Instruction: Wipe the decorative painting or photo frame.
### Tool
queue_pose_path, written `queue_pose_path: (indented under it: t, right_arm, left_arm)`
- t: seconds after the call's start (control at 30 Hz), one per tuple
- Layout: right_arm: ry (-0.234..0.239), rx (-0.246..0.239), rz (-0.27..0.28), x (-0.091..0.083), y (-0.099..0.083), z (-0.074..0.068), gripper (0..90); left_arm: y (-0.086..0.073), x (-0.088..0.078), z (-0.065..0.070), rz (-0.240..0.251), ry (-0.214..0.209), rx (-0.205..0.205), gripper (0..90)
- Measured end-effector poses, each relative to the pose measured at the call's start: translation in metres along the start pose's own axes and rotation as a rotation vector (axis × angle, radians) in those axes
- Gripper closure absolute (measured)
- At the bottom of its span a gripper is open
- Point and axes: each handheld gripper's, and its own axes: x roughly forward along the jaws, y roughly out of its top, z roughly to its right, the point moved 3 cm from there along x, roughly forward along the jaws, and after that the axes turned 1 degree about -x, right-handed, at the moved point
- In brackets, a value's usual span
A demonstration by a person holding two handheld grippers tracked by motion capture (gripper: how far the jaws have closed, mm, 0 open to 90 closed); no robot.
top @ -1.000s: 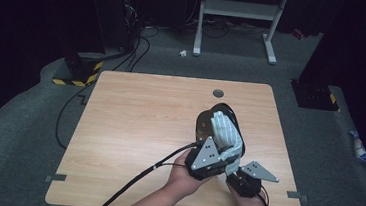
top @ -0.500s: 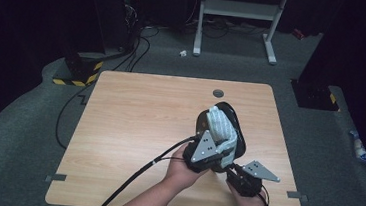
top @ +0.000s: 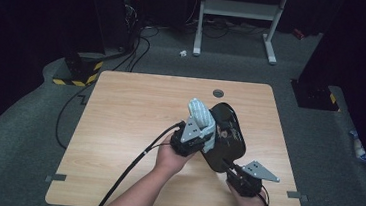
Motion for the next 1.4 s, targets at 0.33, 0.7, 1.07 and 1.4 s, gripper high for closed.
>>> queue_pose_path:
  t: [0.33,0.7,1.07,1.4]
  right_arm:
    - [-0.001,-0.011,-0.007,0.000,0.002,0.000,76.8]
    - [0.004,-0.008,-0.006,0.000,0.001,0.001,76.8]
    - [0.000,-0.014,-0.009,0.001,0.001,0.000,76.4]
    - [0.003,-0.015,-0.001,0.001,0.001,-0.001,74.5]
  left_arm:
    - [-0.012,0.013,-0.037,-0.073,0.088,-0.052,71.4]
    - [-0.015,0.016,-0.045,-0.088,0.102,-0.061,71.3]
    - [-0.009,0.005,-0.005,-0.046,-0.025,-0.013,71.3]
    - [-0.012,0.001,-0.004,-0.028,-0.028,-0.032,71.2]
